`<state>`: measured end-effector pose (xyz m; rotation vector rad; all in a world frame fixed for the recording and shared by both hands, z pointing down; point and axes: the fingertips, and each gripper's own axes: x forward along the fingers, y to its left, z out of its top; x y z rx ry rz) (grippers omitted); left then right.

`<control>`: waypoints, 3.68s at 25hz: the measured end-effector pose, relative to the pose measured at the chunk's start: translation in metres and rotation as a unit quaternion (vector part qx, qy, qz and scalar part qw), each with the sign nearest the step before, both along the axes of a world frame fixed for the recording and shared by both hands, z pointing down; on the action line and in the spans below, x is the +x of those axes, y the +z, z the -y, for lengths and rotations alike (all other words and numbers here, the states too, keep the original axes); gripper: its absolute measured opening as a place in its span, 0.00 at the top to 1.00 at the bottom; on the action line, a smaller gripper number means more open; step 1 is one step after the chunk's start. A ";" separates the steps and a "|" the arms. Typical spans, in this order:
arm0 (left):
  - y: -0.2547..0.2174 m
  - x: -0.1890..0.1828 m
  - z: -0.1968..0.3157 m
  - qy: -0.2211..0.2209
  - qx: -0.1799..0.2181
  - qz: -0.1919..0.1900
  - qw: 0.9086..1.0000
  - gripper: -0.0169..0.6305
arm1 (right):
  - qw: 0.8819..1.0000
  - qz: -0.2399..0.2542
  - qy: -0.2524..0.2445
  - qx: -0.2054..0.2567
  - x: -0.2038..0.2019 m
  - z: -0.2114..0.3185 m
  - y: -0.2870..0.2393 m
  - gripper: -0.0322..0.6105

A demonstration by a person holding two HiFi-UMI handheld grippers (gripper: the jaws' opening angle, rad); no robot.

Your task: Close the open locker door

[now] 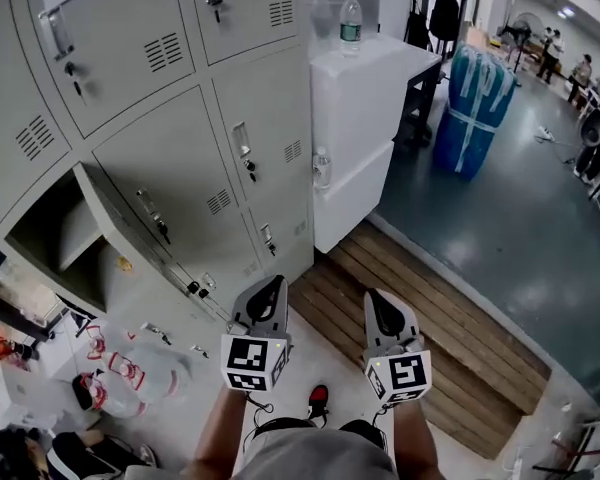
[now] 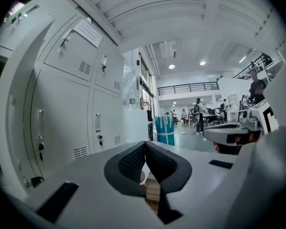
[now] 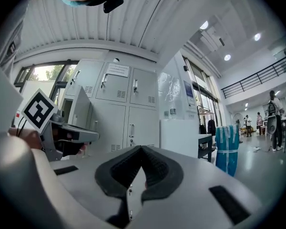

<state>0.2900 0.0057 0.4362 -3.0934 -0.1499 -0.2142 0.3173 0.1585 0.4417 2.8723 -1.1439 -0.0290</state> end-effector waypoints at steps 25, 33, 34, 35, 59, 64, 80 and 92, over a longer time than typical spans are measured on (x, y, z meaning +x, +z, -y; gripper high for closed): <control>-0.004 -0.085 0.123 -0.377 0.006 0.012 0.926 0.94 | 0.906 0.014 -0.423 0.020 -0.002 0.226 -0.008 0.92; -0.009 -0.175 0.140 -0.511 0.013 0.011 0.859 0.94 | 0.825 0.023 -0.564 0.021 -0.076 0.272 -0.013 0.92; -0.011 -0.185 0.140 -0.523 0.014 0.009 0.852 0.94 | 0.817 0.020 -0.576 0.020 -0.085 0.275 -0.014 0.92; -0.013 -0.193 0.141 -0.534 0.016 0.008 0.845 0.94 | 0.809 0.017 -0.587 0.020 -0.092 0.279 -0.014 0.92; -0.008 -0.239 0.147 -0.615 0.012 0.009 0.788 0.94 | 0.730 0.018 -0.683 0.011 -0.132 0.337 -0.019 0.62; -0.010 -0.238 0.148 -0.623 0.014 0.007 0.782 0.94 | 0.727 0.015 -0.686 0.008 -0.131 0.339 -0.020 0.73; -0.018 -0.252 0.144 -0.649 0.026 -0.007 0.761 0.94 | 0.725 0.018 -0.689 0.005 -0.149 0.347 -0.019 0.74; -0.014 -0.294 0.216 -0.632 0.024 -0.007 0.775 0.94 | 0.735 -0.002 -0.678 0.003 -0.208 0.381 -0.021 0.76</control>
